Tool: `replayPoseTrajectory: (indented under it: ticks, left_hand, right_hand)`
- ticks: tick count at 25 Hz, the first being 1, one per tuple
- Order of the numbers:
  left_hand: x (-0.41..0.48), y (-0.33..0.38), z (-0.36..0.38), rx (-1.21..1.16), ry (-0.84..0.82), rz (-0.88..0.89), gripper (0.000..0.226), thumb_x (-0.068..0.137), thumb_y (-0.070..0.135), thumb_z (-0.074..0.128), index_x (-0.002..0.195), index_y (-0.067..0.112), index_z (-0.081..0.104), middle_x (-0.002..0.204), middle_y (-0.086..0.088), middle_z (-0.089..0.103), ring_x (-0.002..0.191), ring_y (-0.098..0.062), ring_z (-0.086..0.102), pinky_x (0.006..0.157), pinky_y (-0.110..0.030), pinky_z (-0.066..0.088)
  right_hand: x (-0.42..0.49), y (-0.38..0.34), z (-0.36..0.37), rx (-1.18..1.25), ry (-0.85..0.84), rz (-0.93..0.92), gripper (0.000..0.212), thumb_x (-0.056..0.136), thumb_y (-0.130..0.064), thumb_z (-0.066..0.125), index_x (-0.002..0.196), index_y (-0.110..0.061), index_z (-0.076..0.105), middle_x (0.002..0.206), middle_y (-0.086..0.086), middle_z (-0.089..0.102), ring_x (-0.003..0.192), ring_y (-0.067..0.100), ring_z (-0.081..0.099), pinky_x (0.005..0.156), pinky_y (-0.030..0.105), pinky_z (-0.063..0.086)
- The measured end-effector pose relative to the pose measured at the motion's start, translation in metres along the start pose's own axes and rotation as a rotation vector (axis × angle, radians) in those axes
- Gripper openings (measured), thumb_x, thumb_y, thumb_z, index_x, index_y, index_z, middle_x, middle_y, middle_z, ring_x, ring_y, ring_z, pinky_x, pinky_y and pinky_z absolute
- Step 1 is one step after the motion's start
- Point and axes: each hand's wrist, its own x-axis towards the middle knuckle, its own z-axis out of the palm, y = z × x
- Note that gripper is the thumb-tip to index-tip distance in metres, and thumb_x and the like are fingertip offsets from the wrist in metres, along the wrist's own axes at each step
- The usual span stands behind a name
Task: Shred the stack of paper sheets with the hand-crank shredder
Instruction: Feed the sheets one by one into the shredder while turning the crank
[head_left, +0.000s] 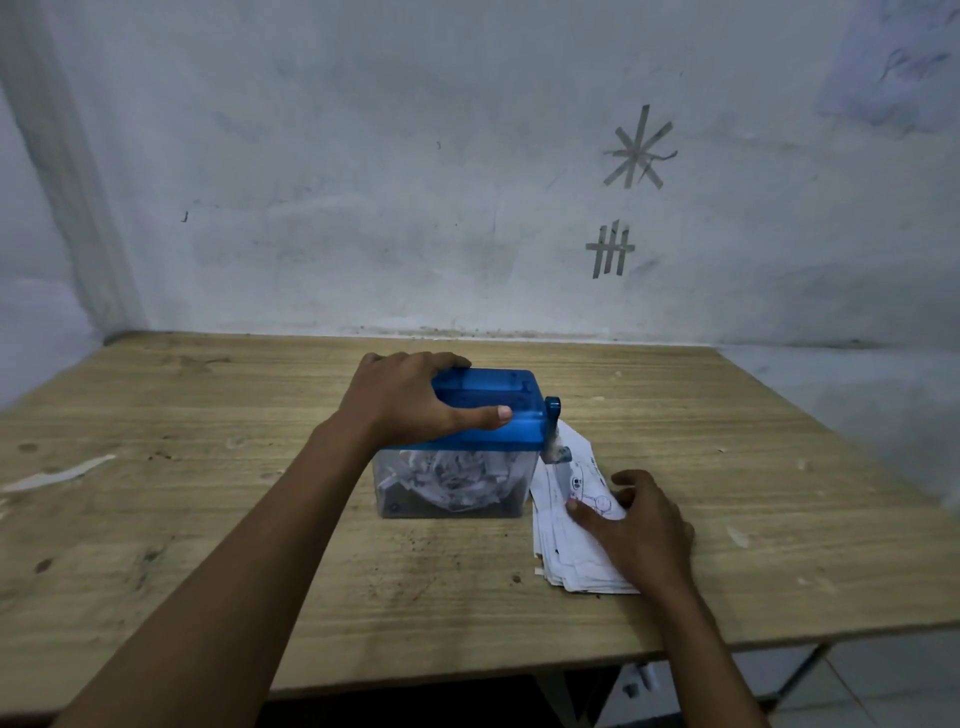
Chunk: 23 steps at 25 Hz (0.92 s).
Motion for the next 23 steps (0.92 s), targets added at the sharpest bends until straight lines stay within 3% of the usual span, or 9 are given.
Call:
replayPoseTrajectory:
  ticks: [3, 7, 11, 14, 16, 18, 19, 21, 23]
  left_hand:
    - [0.000, 0.000, 0.000, -0.005, -0.003, -0.003, 0.110, 0.052, 0.104, 0.026, 0.137, 0.041, 0.054, 0.129, 0.015, 0.065, 0.115, -0.011, 0.061, 0.098, -0.038, 0.034]
    - [0.000, 0.001, -0.001, -0.004, -0.007, -0.005, 0.110, 0.051, 0.104, 0.026, 0.137, 0.042, 0.055, 0.128, 0.014, 0.066, 0.115, -0.011, 0.061, 0.100, -0.039, 0.035]
    - [0.000, 0.002, -0.002, 0.009, -0.018, 0.000, 0.109, 0.052, 0.104, 0.026, 0.137, 0.041, 0.054, 0.129, 0.015, 0.065, 0.114, -0.010, 0.061, 0.101, -0.039, 0.033]
    - [0.000, 0.002, -0.002, 0.016, -0.031, 0.001, 0.108, 0.054, 0.103, 0.026, 0.139, 0.041, 0.053, 0.131, 0.015, 0.064, 0.116, -0.011, 0.060, 0.101, -0.040, 0.035]
    - [0.001, 0.000, -0.002, -0.051, -0.025, -0.002, 0.104, 0.056, 0.101, 0.029, 0.137, 0.042, 0.054, 0.133, 0.016, 0.063, 0.116, -0.009, 0.059, 0.105, -0.041, 0.038]
    - [-0.001, -0.004, -0.001, -0.188, 0.001, -0.006, 0.093, 0.059, 0.097, 0.037, 0.132, 0.044, 0.057, 0.129, 0.019, 0.062, 0.111, -0.005, 0.058, 0.105, -0.045, 0.043]
    - [-0.002, -0.006, 0.000, -0.237, 0.016, -0.003, 0.086, 0.060, 0.095, 0.042, 0.128, 0.044, 0.058, 0.124, 0.022, 0.063, 0.108, -0.003, 0.058, 0.104, -0.046, 0.045]
    - [-0.003, -0.009, 0.000, -0.296, 0.046, 0.004, 0.072, 0.059, 0.090, 0.054, 0.113, 0.042, 0.061, 0.112, 0.025, 0.064, 0.101, -0.002, 0.061, 0.098, -0.046, 0.049]
    - [-0.002, -0.010, 0.000, -0.359, 0.069, -0.009, 0.069, 0.055, 0.086, 0.065, 0.104, 0.038, 0.057, 0.104, 0.023, 0.064, 0.096, -0.002, 0.062, 0.091, -0.045, 0.053]
  right_hand:
    - [-0.004, 0.000, -0.002, 0.205, 0.027, -0.012, 0.072, 0.066, -0.042, 0.091, 0.124, -0.027, 0.050, 0.106, -0.004, 0.061, 0.104, 0.022, 0.061, 0.095, 0.046, 0.046]
    - [-0.006, 0.005, -0.011, 0.447, 0.057, -0.041, 0.073, 0.071, -0.012, 0.090, 0.128, -0.028, 0.047, 0.112, 0.003, 0.064, 0.095, 0.012, 0.065, 0.075, 0.032, 0.052]
    - [-0.005, -0.004, -0.025, 0.601, 0.055, -0.066, 0.057, 0.081, -0.011, 0.082, 0.115, -0.043, 0.049, 0.090, 0.002, 0.076, 0.081, 0.020, 0.074, 0.070, 0.048, 0.062]
    - [0.008, -0.034, -0.039, 0.616, 0.093, -0.173, 0.032, 0.093, -0.012, 0.070, 0.103, -0.040, 0.059, 0.090, 0.000, 0.074, 0.081, 0.025, 0.071, 0.059, 0.045, 0.060]
    - [0.021, -0.058, -0.045, 0.620, 0.139, -0.277, 0.022, 0.096, -0.011, 0.065, 0.097, -0.033, 0.067, 0.097, -0.005, 0.072, 0.093, 0.018, 0.069, 0.068, 0.032, 0.058]
    - [0.030, -0.084, -0.052, 0.658, 0.149, -0.325, 0.025, 0.097, -0.006, 0.060, 0.108, -0.027, 0.069, 0.105, -0.010, 0.069, 0.095, 0.005, 0.066, 0.070, 0.014, 0.053]
    - [0.034, -0.097, -0.055, 0.699, 0.112, -0.345, 0.032, 0.097, -0.001, 0.058, 0.117, -0.025, 0.066, 0.110, -0.011, 0.066, 0.093, 0.001, 0.065, 0.068, 0.011, 0.052]
    - [0.038, -0.123, -0.059, 0.774, -0.021, -0.425, 0.049, 0.092, 0.009, 0.056, 0.126, -0.025, 0.060, 0.116, -0.008, 0.065, 0.094, -0.001, 0.066, 0.069, 0.013, 0.052]
    - [0.043, -0.146, -0.059, 0.784, -0.131, -0.506, 0.048, 0.090, 0.012, 0.060, 0.122, -0.024, 0.060, 0.118, 0.000, 0.069, 0.099, 0.007, 0.069, 0.071, 0.018, 0.055]
